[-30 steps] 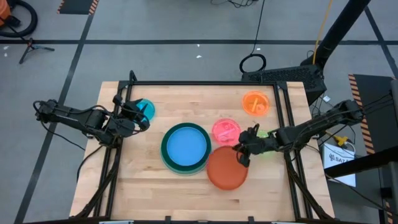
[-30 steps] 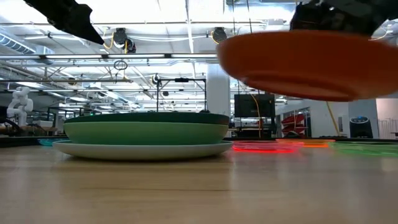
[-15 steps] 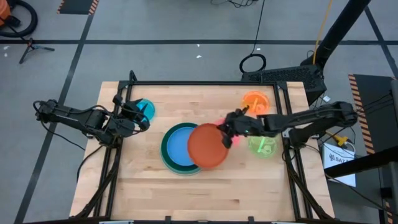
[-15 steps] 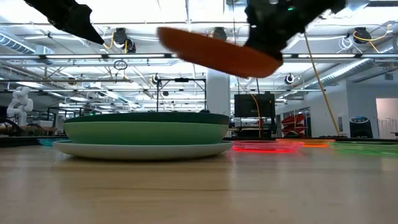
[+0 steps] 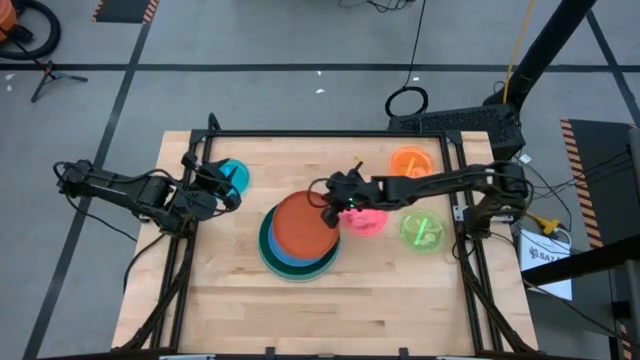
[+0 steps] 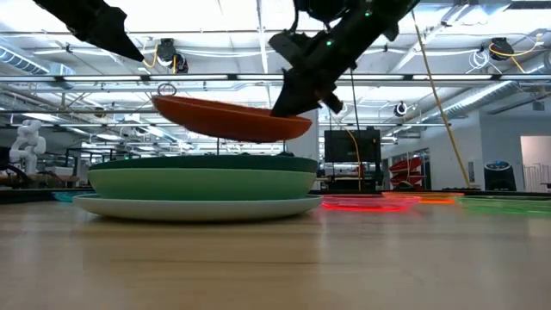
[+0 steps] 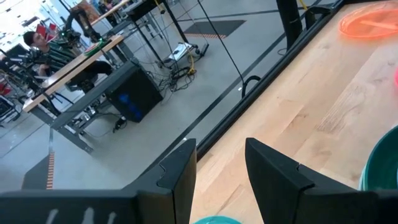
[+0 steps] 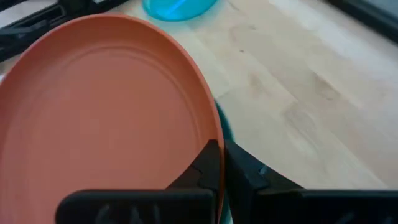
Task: Stack plastic plates
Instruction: Stack the orange plate on top of the dark blue plate, then stack the light blue plate on top of the orange plate
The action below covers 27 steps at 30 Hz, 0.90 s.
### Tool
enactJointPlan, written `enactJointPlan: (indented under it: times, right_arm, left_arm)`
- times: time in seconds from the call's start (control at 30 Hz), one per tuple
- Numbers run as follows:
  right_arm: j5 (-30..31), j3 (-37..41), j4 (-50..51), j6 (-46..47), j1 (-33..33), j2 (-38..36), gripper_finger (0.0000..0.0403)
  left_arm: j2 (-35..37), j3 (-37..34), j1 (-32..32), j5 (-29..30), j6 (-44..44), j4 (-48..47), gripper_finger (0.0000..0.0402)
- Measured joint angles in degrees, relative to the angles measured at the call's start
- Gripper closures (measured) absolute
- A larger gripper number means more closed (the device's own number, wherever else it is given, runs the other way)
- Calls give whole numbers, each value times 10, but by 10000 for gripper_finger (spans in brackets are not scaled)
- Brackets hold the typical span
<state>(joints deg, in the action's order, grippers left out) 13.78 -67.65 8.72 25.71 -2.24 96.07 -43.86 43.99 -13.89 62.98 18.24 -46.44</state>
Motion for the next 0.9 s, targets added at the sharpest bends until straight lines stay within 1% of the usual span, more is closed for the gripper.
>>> enactJointPlan:
  times: [0.2, 0.43, 0.57, 0.77, 0.9]
  right_arm:
    - [-5, -12, -4, 0, -3, 33, 398]
    - [-5, -12, -5, 3, -4, 43, 384]
    - [-5, -12, -8, -9, -4, 42, 360]
    - [-4, -12, -6, -31, -4, 42, 310]
    - [-4, -12, 7, -59, -4, 31, 285]
  left_arm:
    - [0, 0, 0, 0, -1, 0, 257]
    - [0, 0, 0, 0, -1, 0, 257]
    - [0, 0, 0, 0, 3, 0, 257]
    - [0, 0, 0, 0, 26, 4, 257]
    - [0, 0, 0, -4, 48, 27, 257]
